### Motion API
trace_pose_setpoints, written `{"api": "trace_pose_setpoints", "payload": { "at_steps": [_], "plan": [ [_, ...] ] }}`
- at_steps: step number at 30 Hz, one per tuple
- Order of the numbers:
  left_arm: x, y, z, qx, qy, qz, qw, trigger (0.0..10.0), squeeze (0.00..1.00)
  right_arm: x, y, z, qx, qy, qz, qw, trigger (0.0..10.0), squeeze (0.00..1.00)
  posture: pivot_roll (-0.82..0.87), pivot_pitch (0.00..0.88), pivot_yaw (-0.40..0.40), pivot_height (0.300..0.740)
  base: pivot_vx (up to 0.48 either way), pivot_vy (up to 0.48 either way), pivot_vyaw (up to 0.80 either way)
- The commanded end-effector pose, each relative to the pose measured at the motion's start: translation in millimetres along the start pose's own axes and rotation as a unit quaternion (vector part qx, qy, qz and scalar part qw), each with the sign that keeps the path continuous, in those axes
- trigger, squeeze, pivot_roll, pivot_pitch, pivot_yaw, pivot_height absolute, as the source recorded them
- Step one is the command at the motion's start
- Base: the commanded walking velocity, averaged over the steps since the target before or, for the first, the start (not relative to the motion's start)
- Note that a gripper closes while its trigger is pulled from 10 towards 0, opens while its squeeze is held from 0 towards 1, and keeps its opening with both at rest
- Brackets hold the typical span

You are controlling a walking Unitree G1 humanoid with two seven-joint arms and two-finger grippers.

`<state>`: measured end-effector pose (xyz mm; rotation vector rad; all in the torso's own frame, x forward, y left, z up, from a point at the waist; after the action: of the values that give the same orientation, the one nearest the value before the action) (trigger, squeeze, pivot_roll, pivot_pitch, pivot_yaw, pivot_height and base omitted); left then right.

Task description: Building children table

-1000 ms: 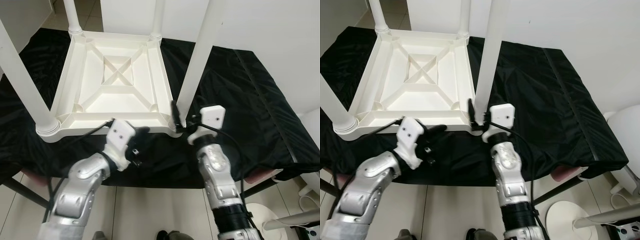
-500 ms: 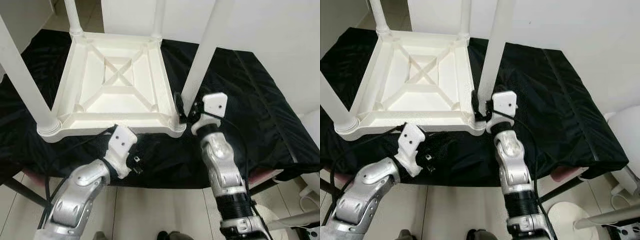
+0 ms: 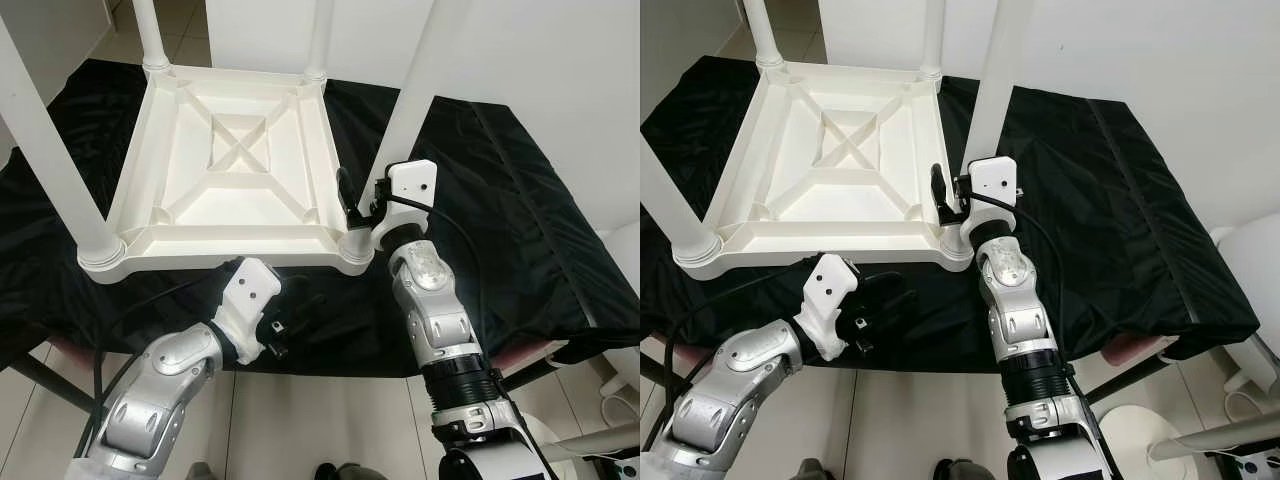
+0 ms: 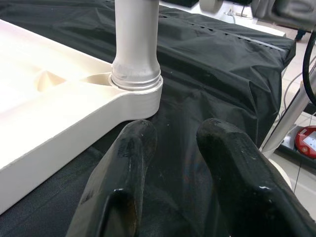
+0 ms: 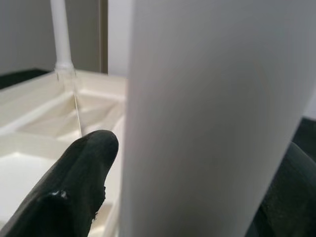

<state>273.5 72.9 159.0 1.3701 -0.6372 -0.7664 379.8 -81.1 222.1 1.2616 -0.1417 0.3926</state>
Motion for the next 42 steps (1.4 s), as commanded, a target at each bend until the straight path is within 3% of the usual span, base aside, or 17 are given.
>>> {"api": "trace_pose_setpoints", "payload": {
  "at_steps": [1,2,4,5,18,19,20,21,24,25,26,42],
  "plan": [
    [0.9,-0.6,8.0,-0.002,-0.027,-0.004,1.000,10.0,0.00,-0.1,-4.8,0.7,0.004,0.002,-0.010,1.000,1.1,0.00,0.08,0.090,-0.083,0.740,0.000,0.000,0.00],
    [1.0,-0.6,8.1,-0.002,-0.028,-0.005,1.000,10.0,0.00,-0.5,-4.4,-0.3,0.009,0.007,-0.007,1.000,0.0,0.00,0.08,0.090,-0.083,0.740,0.000,0.000,0.00],
    [0.9,-0.1,8.3,-0.003,-0.028,-0.003,1.000,10.0,0.00,-0.3,-5.1,2.3,0.003,-0.004,-0.010,1.000,0.0,0.00,0.08,0.091,-0.084,0.740,0.000,0.000,0.00],
    [1.1,0.4,7.9,-0.004,-0.027,-0.002,1.000,10.0,0.00,0.4,-5.4,2.7,0.002,-0.004,-0.012,1.000,10.0,0.00,0.08,0.091,-0.085,0.740,0.000,0.000,0.00],
    [3.7,0.3,8.3,-0.010,-0.021,0.001,1.000,10.0,0.00,3.0,-11.9,2.3,0.013,-0.010,-0.031,0.999,10.0,0.00,0.08,0.092,-0.087,0.740,0.000,0.000,0.00],
    [4.1,0.2,7.8,-0.008,-0.018,0.001,1.000,10.0,0.00,2.5,-12.2,0.0,0.029,-0.009,-0.032,0.999,8.9,0.00,0.08,0.093,-0.088,0.740,0.000,0.000,0.00],
    [4.1,0.2,7.8,-0.008,-0.018,0.001,1.000,10.0,0.00,2.5,-12.2,0.0,0.029,-0.009,-0.032,0.999,8.9,0.00,0.08,0.093,-0.088,0.740,0.000,0.000,0.00],
    [4.2,0.7,7.6,-0.009,-0.019,0.002,1.000,10.0,0.00,2.3,-12.1,-1.3,0.033,-0.015,-0.035,0.999,10.0,0.00,0.08,0.096,-0.089,0.740,0.000,0.000,0.00],
    [4.2,1.0,7.0,-0.008,-0.019,0.002,1.000,10.0,0.00,2.1,-9.7,-2.9,0.034,-0.010,-0.027,0.999,10.0,0.00,0.08,0.096,-0.089,0.740,0.000,0.000,0.00],
    [4.2,1.3,6.5,-0.009,-0.018,0.002,1.000,10.0,0.00,1.8,-8.2,-2.7,0.031,-0.013,-0.023,0.999,4.9,0.00,0.08,0.096,-0.089,0.740,0.000,0.000,0.00],
    [4.3,1.7,5.7,-0.008,-0.017,0.002,1.000,10.0,0.00,1.7,-7.7,-2.2,0.028,-0.018,-0.024,0.999,10.0,0.00,0.08,0.096,-0.089,0.740,0.000,0.000,0.00],
    [10.0,3.6,4.1,0.004,-0.023,0.003,1.000,10.0,0.00,1.8,-9.7,-1.1,0.024,-0.022,-0.031,0.999,10.0,0.00,0.07,0.108,-0.095,0.740,0.000,0.000,0.00]
  ]
}}
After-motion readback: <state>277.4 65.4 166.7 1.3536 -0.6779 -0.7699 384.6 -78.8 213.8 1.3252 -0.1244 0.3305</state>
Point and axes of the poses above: a point about 5 cm out from each wrist's last joint towards the gripper, its own x axis pointing out of the wrist towards the gripper, its own y axis along the axis of the wrist's last joint, z = x × y, the point moved 4 cm from there along x, pointing out of the wrist towards the gripper, and after that the axes turned 15 degrees about -x, right-handed, at the moved point
